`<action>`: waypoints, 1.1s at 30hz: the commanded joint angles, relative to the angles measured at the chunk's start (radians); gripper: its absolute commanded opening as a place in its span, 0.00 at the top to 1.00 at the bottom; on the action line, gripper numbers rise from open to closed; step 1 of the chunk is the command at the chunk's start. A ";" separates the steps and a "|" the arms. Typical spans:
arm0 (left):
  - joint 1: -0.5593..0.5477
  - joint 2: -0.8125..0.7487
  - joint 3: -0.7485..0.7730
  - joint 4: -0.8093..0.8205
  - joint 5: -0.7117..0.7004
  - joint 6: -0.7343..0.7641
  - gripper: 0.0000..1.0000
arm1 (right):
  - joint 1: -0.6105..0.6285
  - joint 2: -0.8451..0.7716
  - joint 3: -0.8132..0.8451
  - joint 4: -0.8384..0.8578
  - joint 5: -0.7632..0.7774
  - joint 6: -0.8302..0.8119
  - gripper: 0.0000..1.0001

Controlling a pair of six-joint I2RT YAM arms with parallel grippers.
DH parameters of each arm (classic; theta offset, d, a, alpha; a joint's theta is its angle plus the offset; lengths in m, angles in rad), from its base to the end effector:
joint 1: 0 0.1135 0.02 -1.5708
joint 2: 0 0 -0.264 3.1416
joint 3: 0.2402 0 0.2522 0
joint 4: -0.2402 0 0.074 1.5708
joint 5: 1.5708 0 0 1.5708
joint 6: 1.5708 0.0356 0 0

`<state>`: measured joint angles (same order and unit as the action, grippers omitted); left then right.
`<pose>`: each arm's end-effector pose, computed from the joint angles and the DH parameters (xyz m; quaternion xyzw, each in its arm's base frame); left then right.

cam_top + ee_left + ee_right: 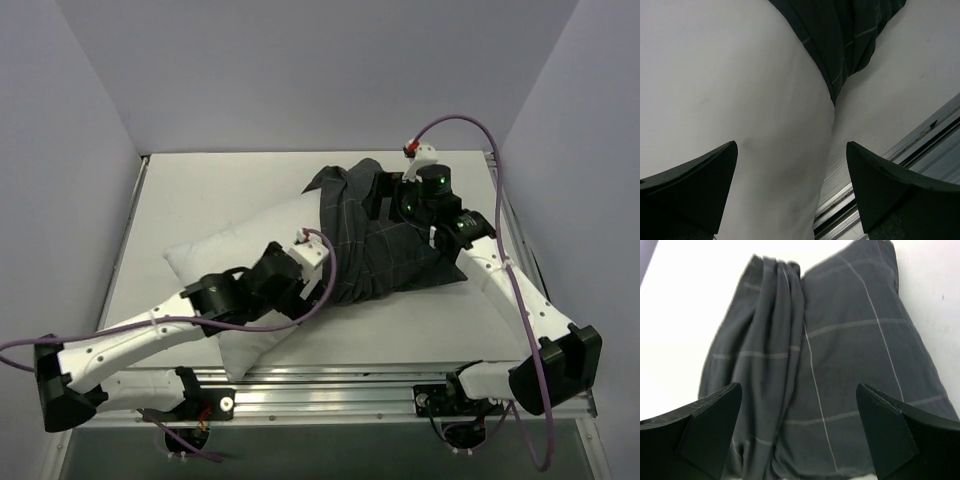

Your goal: Remove the pillowcase from the pillow

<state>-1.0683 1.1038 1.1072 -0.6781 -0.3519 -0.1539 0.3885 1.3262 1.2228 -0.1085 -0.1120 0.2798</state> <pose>0.1214 -0.1955 0.3430 0.3237 0.8297 -0.1155 0.4398 0.2880 0.1222 0.3810 -0.0773 0.7736 0.2469 0.5784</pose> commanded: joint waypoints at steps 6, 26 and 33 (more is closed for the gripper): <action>-0.064 0.261 -0.061 -0.018 -0.251 -0.163 0.00 | 0.024 -0.173 -0.235 -0.025 -0.032 0.030 0.07; 0.126 0.320 0.282 -0.046 -0.062 -0.112 0.98 | 0.121 -0.274 -0.497 -0.020 -0.029 0.104 0.10; 0.136 0.288 0.385 -0.112 -0.002 -0.078 0.98 | 0.128 -0.145 -0.445 0.079 -0.002 0.056 0.12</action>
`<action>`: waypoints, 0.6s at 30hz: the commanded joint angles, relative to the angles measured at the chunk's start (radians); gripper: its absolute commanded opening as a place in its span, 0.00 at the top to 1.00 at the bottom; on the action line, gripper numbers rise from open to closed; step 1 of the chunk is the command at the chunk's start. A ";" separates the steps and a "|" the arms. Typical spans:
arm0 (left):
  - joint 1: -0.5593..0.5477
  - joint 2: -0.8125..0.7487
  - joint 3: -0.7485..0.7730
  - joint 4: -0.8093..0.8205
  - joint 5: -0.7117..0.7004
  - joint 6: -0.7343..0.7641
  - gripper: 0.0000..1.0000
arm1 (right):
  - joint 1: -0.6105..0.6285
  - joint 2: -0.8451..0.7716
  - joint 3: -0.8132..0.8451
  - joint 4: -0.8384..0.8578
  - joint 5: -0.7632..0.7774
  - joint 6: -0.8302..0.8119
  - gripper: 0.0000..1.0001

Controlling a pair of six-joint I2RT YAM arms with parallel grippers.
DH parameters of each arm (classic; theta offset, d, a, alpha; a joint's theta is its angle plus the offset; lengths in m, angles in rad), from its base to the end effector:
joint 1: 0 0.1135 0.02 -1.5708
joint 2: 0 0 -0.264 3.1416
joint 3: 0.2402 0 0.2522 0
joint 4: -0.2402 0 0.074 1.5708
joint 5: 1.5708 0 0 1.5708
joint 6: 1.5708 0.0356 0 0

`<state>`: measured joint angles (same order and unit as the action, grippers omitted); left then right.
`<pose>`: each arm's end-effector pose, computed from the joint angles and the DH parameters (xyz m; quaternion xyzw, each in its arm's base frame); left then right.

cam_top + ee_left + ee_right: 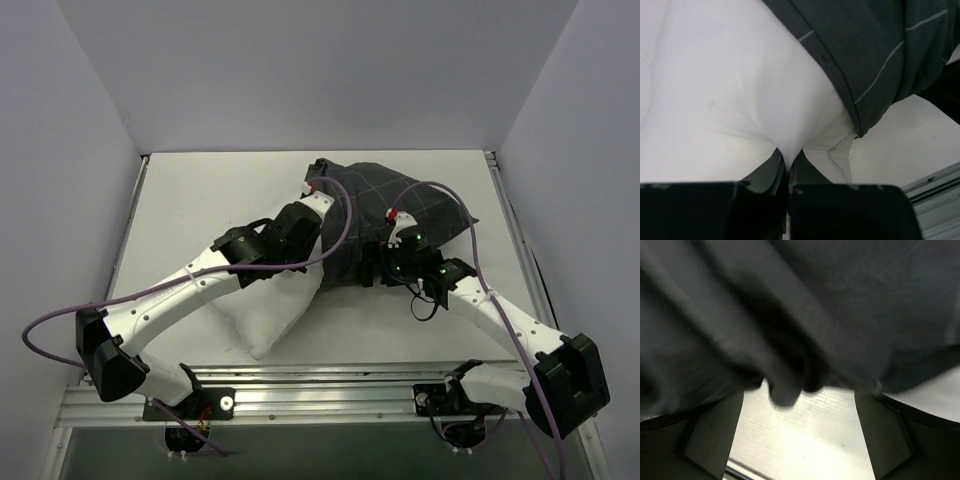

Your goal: Remove the pillowcase from the pillow

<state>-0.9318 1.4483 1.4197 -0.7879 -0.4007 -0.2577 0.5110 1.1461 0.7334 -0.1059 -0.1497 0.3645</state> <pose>0.1945 -0.2385 0.3507 0.2322 0.8841 -0.0490 0.4026 0.2194 0.1291 0.2566 -0.1006 0.8573 0.2708 0.4261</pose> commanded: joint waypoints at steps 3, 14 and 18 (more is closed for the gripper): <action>0.005 -0.074 0.070 -0.002 0.062 0.026 0.98 | 0.007 0.092 0.095 0.095 0.073 -0.044 0.14; 0.047 -0.152 0.028 -0.036 0.050 0.026 0.98 | -0.006 0.250 0.253 0.154 0.206 -0.107 1.00; 0.134 -0.233 0.002 -0.108 -0.004 0.012 0.98 | -0.112 0.270 0.339 0.115 0.266 -0.104 1.00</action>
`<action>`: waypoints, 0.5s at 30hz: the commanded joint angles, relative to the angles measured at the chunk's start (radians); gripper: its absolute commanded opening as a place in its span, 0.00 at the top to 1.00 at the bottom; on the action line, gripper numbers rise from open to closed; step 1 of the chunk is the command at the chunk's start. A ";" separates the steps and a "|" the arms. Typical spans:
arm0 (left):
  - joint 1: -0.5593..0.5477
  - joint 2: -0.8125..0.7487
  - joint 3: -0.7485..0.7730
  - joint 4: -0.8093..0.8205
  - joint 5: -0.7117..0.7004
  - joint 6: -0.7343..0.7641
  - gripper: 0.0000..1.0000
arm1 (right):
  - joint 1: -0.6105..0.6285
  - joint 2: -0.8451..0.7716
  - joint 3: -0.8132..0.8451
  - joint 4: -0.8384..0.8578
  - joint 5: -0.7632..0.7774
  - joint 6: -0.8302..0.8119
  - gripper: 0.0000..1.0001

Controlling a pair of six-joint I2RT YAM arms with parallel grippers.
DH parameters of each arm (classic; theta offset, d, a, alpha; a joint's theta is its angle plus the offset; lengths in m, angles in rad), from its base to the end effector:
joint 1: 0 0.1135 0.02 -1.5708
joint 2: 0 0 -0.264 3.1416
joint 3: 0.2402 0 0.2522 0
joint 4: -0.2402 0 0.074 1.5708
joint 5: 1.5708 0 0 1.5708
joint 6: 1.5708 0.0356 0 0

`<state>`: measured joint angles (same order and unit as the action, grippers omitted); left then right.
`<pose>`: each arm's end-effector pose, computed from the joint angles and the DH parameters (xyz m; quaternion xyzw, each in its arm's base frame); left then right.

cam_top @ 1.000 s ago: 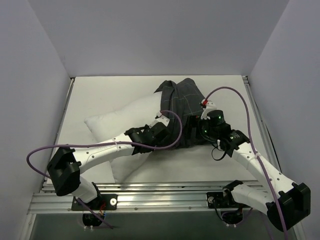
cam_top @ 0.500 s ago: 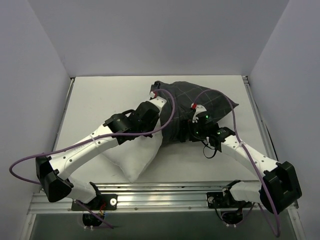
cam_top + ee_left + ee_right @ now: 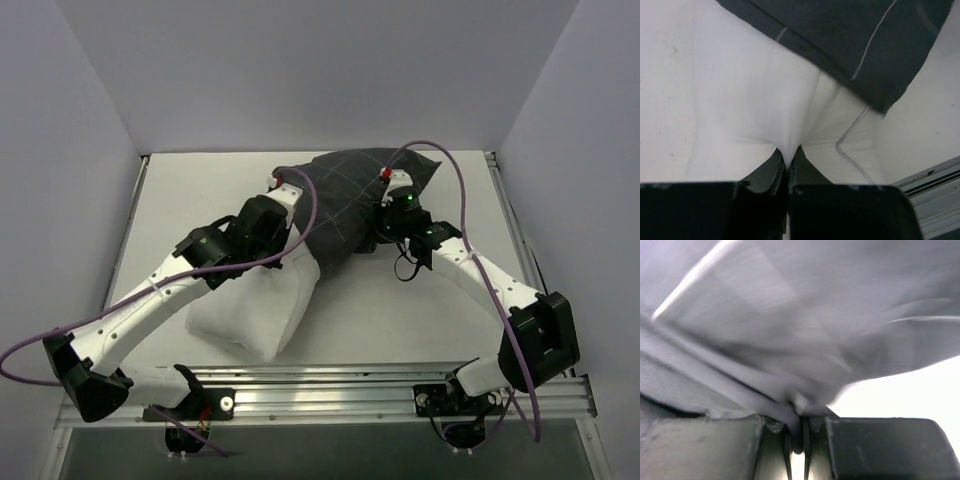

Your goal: Remove the pillowcase from the pillow

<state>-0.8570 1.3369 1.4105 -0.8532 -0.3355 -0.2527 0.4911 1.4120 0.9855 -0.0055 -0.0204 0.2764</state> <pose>0.1891 -0.2004 0.3725 0.2093 0.8877 -0.0692 0.4041 0.2868 0.1542 0.2816 -0.0957 0.8367 0.2098 0.4967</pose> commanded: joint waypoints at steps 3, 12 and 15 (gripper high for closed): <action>0.127 -0.172 -0.007 -0.095 -0.102 0.003 0.98 | -0.244 0.018 0.194 -0.023 0.139 0.018 1.00; 0.335 -0.291 0.057 -0.164 -0.232 -0.020 0.98 | -0.485 0.142 0.618 -0.139 0.203 0.064 1.00; 0.371 -0.314 0.073 -0.149 -0.270 -0.020 0.98 | -0.546 0.195 0.752 -0.191 0.209 0.063 1.00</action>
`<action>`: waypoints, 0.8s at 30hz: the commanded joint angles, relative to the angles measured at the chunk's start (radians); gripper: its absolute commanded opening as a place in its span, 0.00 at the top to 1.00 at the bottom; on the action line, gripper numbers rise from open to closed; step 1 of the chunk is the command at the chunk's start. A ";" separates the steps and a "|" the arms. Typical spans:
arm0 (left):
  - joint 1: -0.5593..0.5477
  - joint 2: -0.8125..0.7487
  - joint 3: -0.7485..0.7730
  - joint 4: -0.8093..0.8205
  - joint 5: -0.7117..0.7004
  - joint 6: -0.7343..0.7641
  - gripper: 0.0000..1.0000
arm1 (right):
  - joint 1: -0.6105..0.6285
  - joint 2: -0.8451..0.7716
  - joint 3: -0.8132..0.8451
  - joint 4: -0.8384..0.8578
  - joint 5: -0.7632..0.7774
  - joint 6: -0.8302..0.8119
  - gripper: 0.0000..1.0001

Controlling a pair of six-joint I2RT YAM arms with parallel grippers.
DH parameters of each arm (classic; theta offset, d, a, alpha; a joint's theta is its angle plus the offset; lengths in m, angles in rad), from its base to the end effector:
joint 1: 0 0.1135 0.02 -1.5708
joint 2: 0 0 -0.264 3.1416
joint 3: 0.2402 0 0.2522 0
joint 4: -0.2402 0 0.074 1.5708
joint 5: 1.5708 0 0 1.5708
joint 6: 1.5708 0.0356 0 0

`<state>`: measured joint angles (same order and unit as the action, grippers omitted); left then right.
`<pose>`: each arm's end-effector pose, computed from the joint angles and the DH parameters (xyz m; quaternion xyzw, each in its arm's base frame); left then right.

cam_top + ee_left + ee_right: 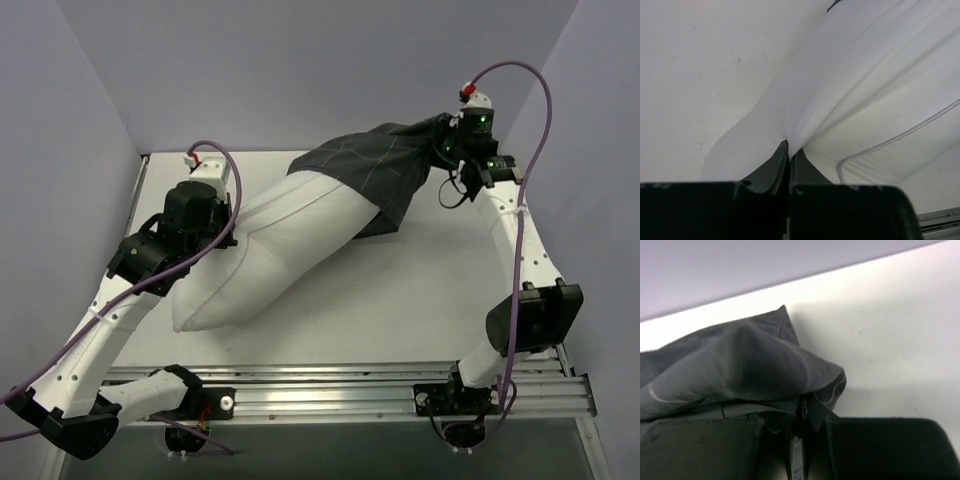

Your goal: Remove the pillowcase from the pillow

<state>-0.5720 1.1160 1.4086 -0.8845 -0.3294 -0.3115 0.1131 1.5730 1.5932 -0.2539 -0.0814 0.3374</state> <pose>0.1833 -0.1043 0.4187 0.0367 0.8733 -0.0675 0.4811 0.3681 0.0447 0.4171 0.0627 0.7820 0.1694 0.5966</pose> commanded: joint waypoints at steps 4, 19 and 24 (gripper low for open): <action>0.123 -0.123 0.076 -0.105 -0.301 0.049 0.98 | -0.248 0.081 0.255 0.012 0.278 0.011 1.00; 0.208 -0.090 -0.010 -0.068 -0.241 0.049 0.98 | -0.342 0.114 0.337 -0.019 0.117 0.005 1.00; 0.227 -0.004 0.136 -0.056 -0.205 0.057 0.98 | -0.340 0.120 0.358 0.019 0.049 -0.003 1.00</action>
<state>-0.3592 1.0901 1.3922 -1.0641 -0.5087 -0.2577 -0.2344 1.6966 1.8893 -0.3214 0.0074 0.3508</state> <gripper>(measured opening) 0.050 0.009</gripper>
